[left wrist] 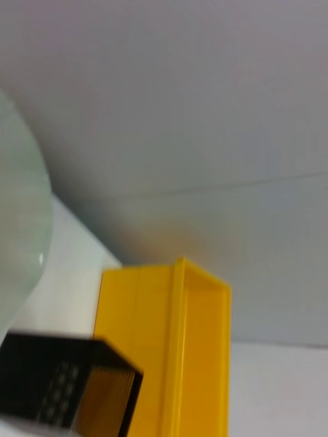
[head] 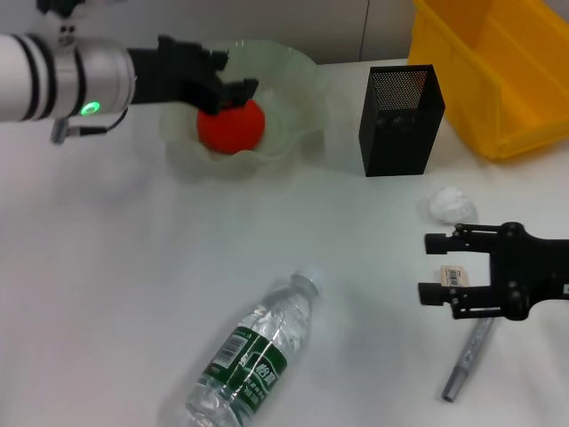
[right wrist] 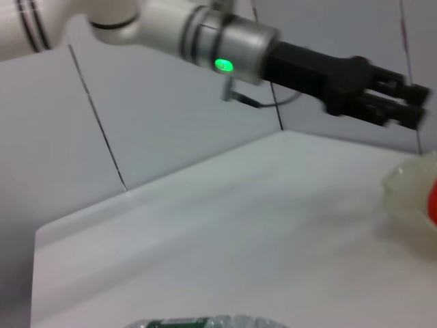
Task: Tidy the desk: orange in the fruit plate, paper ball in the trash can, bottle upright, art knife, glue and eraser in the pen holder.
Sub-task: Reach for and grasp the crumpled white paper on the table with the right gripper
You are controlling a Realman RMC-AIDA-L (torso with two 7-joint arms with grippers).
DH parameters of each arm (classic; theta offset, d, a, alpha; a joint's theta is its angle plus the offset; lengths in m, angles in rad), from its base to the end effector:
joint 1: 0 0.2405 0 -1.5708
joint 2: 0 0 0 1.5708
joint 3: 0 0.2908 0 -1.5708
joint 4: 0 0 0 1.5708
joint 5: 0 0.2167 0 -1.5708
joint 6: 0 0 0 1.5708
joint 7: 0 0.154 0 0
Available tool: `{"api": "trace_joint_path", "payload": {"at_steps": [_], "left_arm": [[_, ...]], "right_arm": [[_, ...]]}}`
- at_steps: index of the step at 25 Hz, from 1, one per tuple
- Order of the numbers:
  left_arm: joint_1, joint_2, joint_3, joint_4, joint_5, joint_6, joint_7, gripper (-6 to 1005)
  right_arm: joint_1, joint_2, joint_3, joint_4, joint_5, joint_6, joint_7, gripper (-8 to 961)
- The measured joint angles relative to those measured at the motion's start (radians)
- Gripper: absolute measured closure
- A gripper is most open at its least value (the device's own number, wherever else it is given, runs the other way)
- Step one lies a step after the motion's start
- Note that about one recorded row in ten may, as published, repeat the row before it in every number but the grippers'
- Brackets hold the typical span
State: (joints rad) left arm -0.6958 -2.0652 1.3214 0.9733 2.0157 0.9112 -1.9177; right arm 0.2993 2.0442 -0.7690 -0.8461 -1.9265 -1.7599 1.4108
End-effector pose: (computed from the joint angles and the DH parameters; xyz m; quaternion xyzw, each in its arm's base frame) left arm -0.1668 0.4622 -0.0453 -0.9458 -0.1549 -0.1015 0.2669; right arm 0.3251 0.2838 0.0130 -0.9408 0.2174 0.2378 0.1050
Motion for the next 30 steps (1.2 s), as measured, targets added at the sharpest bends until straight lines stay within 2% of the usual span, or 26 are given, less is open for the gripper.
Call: {"api": "trace_joint_path", "payload": {"at_steps": [4, 6, 7, 8, 10, 11, 12, 13, 14, 15, 17, 19, 24, 30], "left_arm": [[0.044, 0.003, -0.040, 0.054, 0.002, 0.173, -0.030, 457], [0.054, 0.004, -0.062, 0.063, 0.024, 0.271, -0.031, 458], [0.058, 0.005, -0.072, 0.065, 0.057, 0.329, -0.030, 458], [0.058, 0.005, -0.072, 0.065, 0.057, 0.329, -0.030, 459], [0.062, 0.004, -0.081, 0.066, 0.110, 0.387, -0.023, 460], [0.062, 0.004, -0.081, 0.066, 0.110, 0.387, -0.023, 460], [0.066, 0.003, -0.083, 0.065, 0.114, 0.402, -0.013, 461], [0.066, 0.003, -0.083, 0.065, 0.114, 0.402, -0.013, 461], [0.073, 0.001, -0.085, 0.061, 0.112, 0.419, 0.002, 461], [0.077, 0.000, -0.085, 0.060, 0.110, 0.421, 0.004, 462], [0.083, -0.001, -0.087, 0.059, 0.106, 0.425, 0.007, 463], [0.088, -0.002, -0.087, 0.059, 0.098, 0.428, 0.009, 468], [0.090, -0.003, -0.086, 0.059, 0.086, 0.433, 0.019, 521], [0.089, -0.004, -0.089, 0.057, 0.067, 0.428, 0.042, 564]], "right_arm": [[-0.002, -0.015, 0.025, -0.071, -0.009, -0.008, 0.131, 192], [-0.003, -0.016, 0.037, -0.097, -0.015, -0.013, 0.168, 192], [-0.001, -0.016, 0.057, -0.156, -0.046, -0.030, 0.253, 192], [-0.001, -0.016, 0.057, -0.156, -0.046, -0.030, 0.253, 192], [0.009, -0.012, 0.068, -0.279, -0.127, -0.061, 0.414, 192], [0.009, -0.012, 0.068, -0.279, -0.127, -0.061, 0.414, 192], [0.020, 0.002, 0.062, -0.399, -0.198, -0.089, 0.535, 192], [0.020, 0.002, 0.062, -0.399, -0.198, -0.089, 0.535, 192], [0.039, 0.020, 0.060, -0.518, -0.269, -0.124, 0.649, 192], [0.039, 0.020, 0.060, -0.518, -0.269, -0.124, 0.649, 192], [0.067, 0.030, 0.053, -0.616, -0.317, -0.168, 0.757, 191], [0.112, 0.032, 0.033, -0.708, -0.351, -0.206, 0.916, 191], [0.160, 0.032, -0.017, -0.768, -0.447, -0.203, 1.086, 191], [0.187, 0.033, -0.067, -0.753, -0.614, -0.124, 1.146, 191]]}}
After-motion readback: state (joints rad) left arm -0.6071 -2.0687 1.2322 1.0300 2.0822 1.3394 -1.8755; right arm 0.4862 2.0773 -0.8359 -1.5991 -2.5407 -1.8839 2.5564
